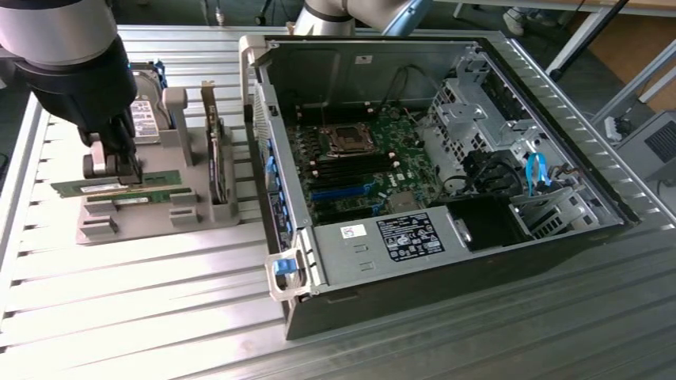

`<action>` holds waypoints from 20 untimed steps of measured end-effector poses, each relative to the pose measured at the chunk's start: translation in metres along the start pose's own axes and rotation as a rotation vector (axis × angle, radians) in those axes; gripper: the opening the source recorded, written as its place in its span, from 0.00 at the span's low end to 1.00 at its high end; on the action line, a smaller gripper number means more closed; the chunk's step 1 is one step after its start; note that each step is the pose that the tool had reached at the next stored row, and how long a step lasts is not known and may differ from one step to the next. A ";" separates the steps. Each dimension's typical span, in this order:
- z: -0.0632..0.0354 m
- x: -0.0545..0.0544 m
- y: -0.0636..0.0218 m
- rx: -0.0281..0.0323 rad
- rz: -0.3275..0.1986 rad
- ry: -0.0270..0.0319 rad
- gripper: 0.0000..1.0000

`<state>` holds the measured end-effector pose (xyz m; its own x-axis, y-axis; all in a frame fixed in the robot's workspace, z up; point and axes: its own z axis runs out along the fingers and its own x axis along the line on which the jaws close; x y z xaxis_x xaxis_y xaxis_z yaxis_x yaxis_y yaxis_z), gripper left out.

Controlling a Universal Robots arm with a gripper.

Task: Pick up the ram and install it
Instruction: 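Pick up the ram and move it above insertion slot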

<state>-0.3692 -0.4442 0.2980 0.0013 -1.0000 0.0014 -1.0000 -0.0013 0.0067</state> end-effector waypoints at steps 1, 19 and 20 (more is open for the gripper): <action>-0.0029 0.000 0.0000 0.0000 0.000 0.0000 0.11; -0.0351 0.000 0.0002 0.0000 0.000 0.0000 0.11; -0.0365 0.000 0.0003 0.0000 0.000 0.0000 0.11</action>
<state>-0.3692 -0.4442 0.3345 0.0013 -1.0000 0.0014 -1.0000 -0.0013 0.0066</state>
